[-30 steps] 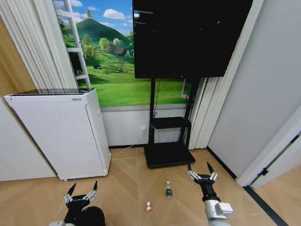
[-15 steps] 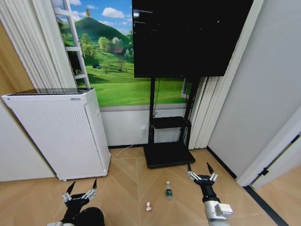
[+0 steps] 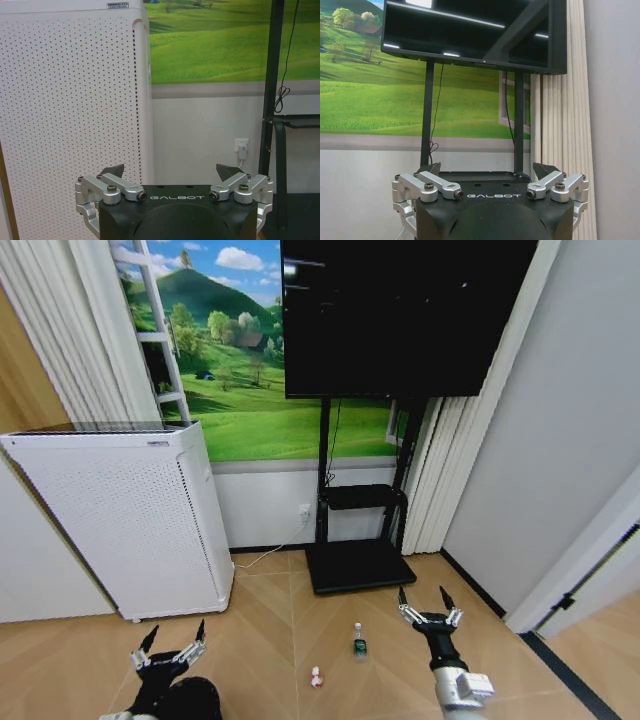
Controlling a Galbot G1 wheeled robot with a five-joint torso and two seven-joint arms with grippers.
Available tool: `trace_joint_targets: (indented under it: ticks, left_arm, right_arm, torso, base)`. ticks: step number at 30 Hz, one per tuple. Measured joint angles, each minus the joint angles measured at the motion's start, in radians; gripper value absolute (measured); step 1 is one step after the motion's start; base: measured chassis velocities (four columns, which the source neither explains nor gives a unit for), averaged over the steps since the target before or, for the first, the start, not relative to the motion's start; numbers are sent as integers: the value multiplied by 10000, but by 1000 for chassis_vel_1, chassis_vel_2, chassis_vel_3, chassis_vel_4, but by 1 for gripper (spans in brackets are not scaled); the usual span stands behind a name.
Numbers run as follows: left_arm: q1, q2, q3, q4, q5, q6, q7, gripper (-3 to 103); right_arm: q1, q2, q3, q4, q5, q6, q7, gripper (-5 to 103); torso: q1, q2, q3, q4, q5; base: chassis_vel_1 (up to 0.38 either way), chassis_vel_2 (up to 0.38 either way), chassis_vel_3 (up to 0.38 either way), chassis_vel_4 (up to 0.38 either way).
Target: Pick up the trash bin and place the garbage on the floor into it.
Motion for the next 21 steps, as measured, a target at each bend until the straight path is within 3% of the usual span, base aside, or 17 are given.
trace_joint_targets:
  ticks: [21]
  left_arm:
    - [62, 0, 60, -21, 171, -435, 305, 100]
  right_arm:
    - [-71, 30, -64, 43, 91, 303, -472, 100]
  torso:
    - [-380, -933, -554, 0, 0]
  base:
    - [0, 0, 0, 0]
